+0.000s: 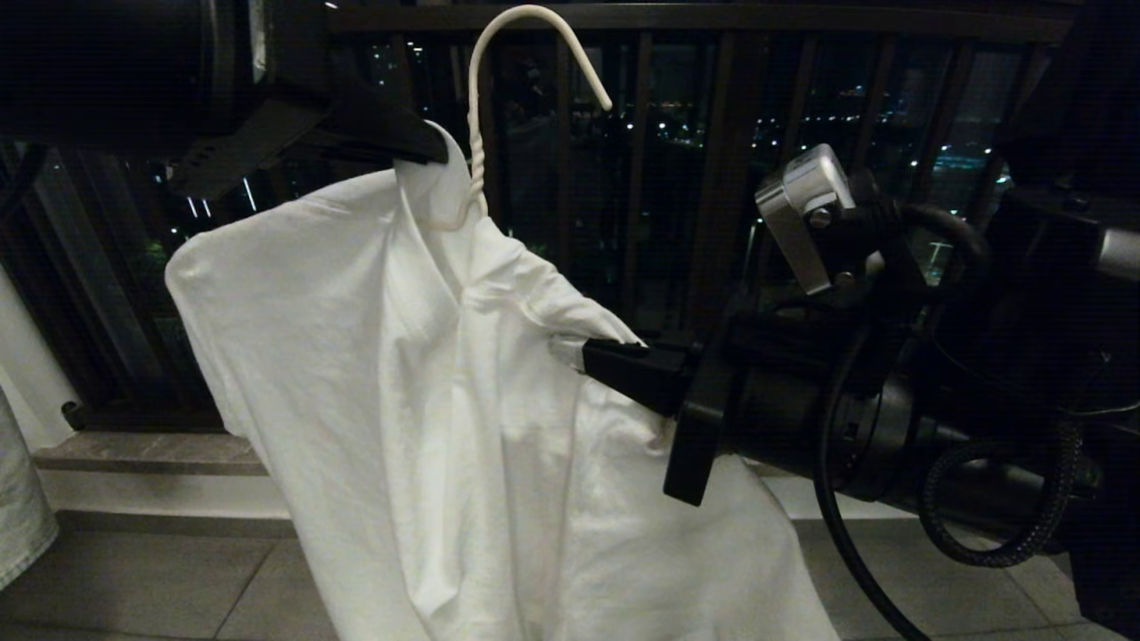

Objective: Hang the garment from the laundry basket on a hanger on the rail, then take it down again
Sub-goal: Hang the clothes on the clothes rack

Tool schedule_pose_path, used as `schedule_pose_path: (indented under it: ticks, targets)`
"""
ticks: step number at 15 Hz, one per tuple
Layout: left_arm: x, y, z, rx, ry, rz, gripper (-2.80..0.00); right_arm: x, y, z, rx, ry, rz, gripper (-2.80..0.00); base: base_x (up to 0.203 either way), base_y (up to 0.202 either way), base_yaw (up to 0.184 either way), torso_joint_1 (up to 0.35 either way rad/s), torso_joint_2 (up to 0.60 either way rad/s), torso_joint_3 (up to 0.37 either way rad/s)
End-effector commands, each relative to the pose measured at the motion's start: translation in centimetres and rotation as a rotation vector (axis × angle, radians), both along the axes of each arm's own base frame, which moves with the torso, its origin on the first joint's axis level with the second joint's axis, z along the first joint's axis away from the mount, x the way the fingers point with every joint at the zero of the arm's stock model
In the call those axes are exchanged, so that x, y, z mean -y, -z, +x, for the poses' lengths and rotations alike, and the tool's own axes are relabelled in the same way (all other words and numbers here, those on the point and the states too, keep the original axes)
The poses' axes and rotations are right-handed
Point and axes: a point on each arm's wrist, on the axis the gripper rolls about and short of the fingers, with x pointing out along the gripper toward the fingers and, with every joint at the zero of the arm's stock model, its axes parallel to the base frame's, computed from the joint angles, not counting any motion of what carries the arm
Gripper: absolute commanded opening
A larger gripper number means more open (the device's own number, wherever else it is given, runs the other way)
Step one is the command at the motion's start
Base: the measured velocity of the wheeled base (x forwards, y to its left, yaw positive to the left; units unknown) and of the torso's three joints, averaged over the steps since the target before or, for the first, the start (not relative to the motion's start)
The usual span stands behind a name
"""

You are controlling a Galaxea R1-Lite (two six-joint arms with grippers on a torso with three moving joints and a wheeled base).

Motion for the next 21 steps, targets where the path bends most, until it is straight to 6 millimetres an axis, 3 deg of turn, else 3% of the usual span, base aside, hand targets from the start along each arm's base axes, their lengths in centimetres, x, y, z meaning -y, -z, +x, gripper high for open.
schedule_pose_path:
  ticks: [1,12,13,21]
  targets:
    - [0.9,0.4,0.7,-0.013,-0.018,0.022,-2.80,-0.1,-0.2,-0.1,-0.012,-0.008,0.021,-2.80,0.000,0.000,0.000,0.000,0.00,0.000]
    - [0.9,0.7,0.8,-0.024,-0.038,0.037,-2.80,0.2,-0.9,-0.4,0.005,-0.009,0.044,-2.80,0.000,0.000,0.000,0.000,0.00,0.000]
    - [0.9,0.7,0.8,-0.027,-0.038,0.036,0.00,0.3,-1.1,-0.4,0.010,-0.006,0.049,-2.80,0.000,0.000,0.000,0.000,0.00,0.000]
    - [0.2,0.8,-0.6,-0.027,-0.018,0.032,0.00,0.5,-1.5,-0.4,0.012,0.001,0.062,-2.80,0.000,0.000,0.000,0.000,0.00,0.000]
